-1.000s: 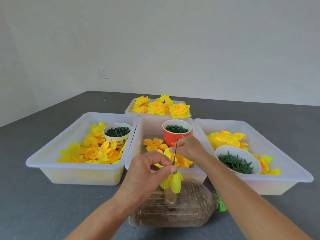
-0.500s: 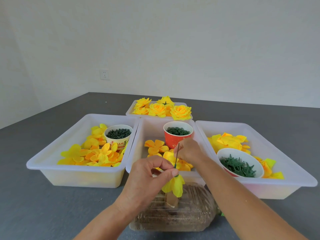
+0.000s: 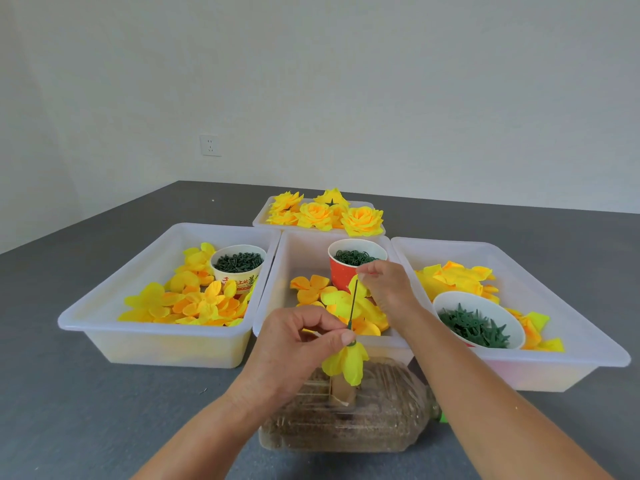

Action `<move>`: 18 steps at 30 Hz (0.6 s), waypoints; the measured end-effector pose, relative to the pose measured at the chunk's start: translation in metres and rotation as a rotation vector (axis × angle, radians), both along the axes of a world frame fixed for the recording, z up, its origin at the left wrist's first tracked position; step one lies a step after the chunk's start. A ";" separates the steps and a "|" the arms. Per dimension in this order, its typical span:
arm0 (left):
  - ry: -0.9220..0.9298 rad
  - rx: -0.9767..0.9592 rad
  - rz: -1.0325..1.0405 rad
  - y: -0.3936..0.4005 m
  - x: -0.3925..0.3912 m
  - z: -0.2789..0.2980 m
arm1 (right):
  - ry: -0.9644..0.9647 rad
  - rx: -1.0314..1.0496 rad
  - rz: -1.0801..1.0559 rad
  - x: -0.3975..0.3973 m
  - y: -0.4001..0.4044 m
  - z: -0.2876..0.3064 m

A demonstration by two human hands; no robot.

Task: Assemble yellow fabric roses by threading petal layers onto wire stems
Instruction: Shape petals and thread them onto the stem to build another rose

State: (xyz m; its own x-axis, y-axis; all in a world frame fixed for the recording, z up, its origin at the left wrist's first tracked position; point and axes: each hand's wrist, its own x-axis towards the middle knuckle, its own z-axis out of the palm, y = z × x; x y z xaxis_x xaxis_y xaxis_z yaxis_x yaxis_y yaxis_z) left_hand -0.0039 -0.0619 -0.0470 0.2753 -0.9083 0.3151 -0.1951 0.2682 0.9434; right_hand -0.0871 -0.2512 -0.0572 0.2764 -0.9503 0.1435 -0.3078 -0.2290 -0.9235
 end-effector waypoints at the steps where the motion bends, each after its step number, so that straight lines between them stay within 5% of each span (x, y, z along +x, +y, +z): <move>1: 0.002 0.001 -0.003 0.000 0.000 0.000 | -0.026 0.006 0.003 -0.002 0.001 0.001; 9: 0.061 0.012 -0.041 0.001 0.003 0.001 | -0.182 0.023 -0.072 -0.007 0.003 0.002; 18: 0.049 0.033 -0.036 -0.001 0.006 0.009 | -0.368 0.338 -0.046 -0.007 0.003 0.006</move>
State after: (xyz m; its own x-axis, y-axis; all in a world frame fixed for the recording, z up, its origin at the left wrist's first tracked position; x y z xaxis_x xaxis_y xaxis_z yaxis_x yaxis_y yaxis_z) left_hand 0.0018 -0.0630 -0.0376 0.2562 -0.9278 0.2714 -0.1392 0.2424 0.9601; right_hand -0.0942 -0.2478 -0.0509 0.2224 -0.9704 -0.0944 0.0497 0.1080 -0.9929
